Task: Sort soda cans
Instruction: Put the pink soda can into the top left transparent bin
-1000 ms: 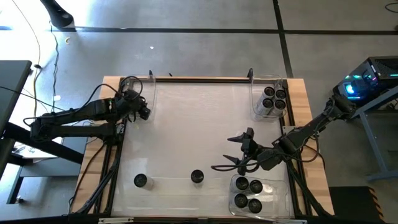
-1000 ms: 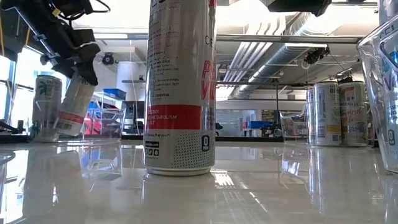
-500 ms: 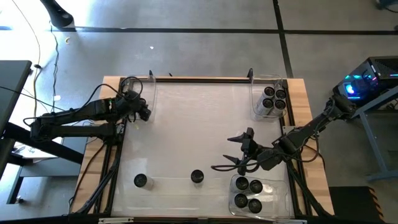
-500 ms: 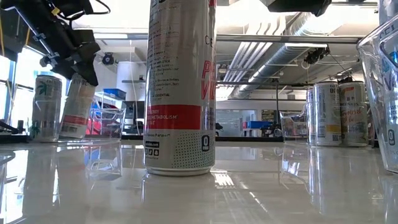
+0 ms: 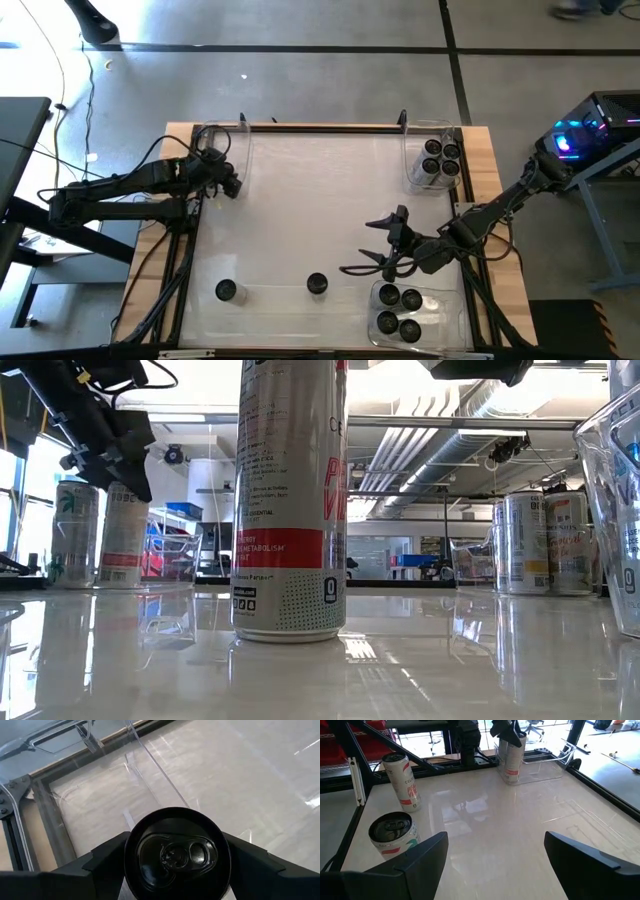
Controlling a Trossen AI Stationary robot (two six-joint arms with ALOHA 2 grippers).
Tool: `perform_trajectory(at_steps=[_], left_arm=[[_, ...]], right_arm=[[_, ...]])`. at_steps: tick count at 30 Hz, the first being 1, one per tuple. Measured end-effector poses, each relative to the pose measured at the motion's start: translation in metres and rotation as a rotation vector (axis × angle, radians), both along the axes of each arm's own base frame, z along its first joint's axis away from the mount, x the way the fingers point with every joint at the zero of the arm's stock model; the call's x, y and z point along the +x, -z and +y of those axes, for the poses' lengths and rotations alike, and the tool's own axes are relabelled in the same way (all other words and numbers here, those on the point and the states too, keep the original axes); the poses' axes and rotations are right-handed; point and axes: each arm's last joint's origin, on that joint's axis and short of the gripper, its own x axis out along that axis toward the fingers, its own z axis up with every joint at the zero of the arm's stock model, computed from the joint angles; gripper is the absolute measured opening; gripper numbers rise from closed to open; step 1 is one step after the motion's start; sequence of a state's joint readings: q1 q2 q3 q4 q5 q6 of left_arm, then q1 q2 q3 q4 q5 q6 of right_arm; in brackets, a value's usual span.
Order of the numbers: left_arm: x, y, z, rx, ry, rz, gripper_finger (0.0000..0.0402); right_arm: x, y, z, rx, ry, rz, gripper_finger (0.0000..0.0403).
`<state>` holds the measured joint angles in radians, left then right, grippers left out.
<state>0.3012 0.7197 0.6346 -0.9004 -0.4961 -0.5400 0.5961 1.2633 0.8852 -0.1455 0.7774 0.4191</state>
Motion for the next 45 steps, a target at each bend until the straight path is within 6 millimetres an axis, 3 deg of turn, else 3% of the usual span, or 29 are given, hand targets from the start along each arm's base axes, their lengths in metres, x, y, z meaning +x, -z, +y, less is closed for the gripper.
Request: perform_trajectory(at_steps=[12, 23, 29, 35, 45], left_arm=[[-0.001, -0.002, -0.001, -0.037, 0.013, 0.001, 0.0327], [0.000, -0.065, -0.001, 0.055, 0.062, -0.160, 0.0328], [0.004, -0.088, -0.009, 0.151, 0.229, -0.182, 0.0328], [0.031, -0.098, -0.029, 0.227, 0.520, -0.327, 0.0324], [0.110, -0.093, -0.093, 0.345, 1.041, -0.569, 0.0315]], right_arm=[[0.000, 0.000, 0.000, 0.000, 0.000, 0.000, 0.0327], [0.000, 0.000, 0.000, 0.000, -0.001, 0.001, 0.0327], [0.000, 0.000, 0.000, 0.000, -0.001, 0.001, 0.0327], [0.000, 0.000, 0.000, 0.003, -0.001, 0.000, 0.0327], [0.000, 0.000, 0.000, 0.009, 0.002, -0.001, 0.0327]])
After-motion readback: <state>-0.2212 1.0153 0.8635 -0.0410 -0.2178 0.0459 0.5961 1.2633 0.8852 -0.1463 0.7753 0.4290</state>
